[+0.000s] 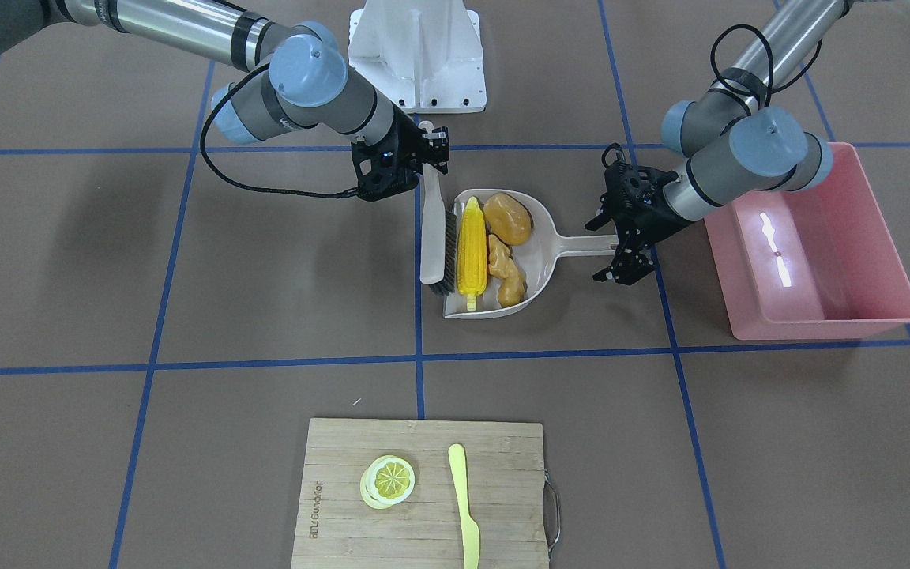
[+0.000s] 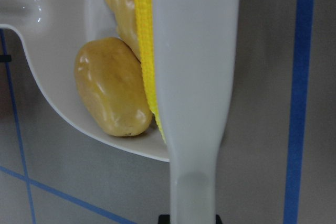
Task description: Sweep and dump trash into bin
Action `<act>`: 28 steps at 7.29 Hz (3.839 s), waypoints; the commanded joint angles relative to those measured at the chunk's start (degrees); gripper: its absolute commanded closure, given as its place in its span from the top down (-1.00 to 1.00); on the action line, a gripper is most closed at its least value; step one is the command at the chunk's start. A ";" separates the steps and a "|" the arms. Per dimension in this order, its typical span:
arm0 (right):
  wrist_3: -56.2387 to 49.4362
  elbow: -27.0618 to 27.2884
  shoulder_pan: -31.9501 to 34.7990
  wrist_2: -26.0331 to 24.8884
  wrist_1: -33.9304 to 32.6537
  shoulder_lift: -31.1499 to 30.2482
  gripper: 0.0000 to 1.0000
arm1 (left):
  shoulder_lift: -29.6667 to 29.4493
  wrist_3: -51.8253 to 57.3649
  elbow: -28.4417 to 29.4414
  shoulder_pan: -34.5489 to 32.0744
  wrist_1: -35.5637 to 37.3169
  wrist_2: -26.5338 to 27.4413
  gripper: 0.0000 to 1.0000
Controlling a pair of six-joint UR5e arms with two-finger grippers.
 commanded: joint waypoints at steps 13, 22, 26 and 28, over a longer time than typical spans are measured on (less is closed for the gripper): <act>9.97 6.19 0.86 -3.13 6.83 -2.36 -1.00 | 0.05 -0.12 -0.53 0.07 -0.18 -0.26 0.17; -3.21 9.79 -2.04 -3.46 -12.26 -5.10 -1.00 | 0.05 -0.30 -1.23 -0.01 -1.32 -0.61 -1.00; -3.29 16.40 4.73 4.18 -12.17 -8.86 -1.00 | 0.32 -0.56 -1.23 0.07 -1.85 -0.53 -1.00; -11.08 19.03 7.00 6.28 -12.35 -15.71 -1.00 | 0.32 -0.65 -1.14 0.07 -1.76 -0.44 -1.00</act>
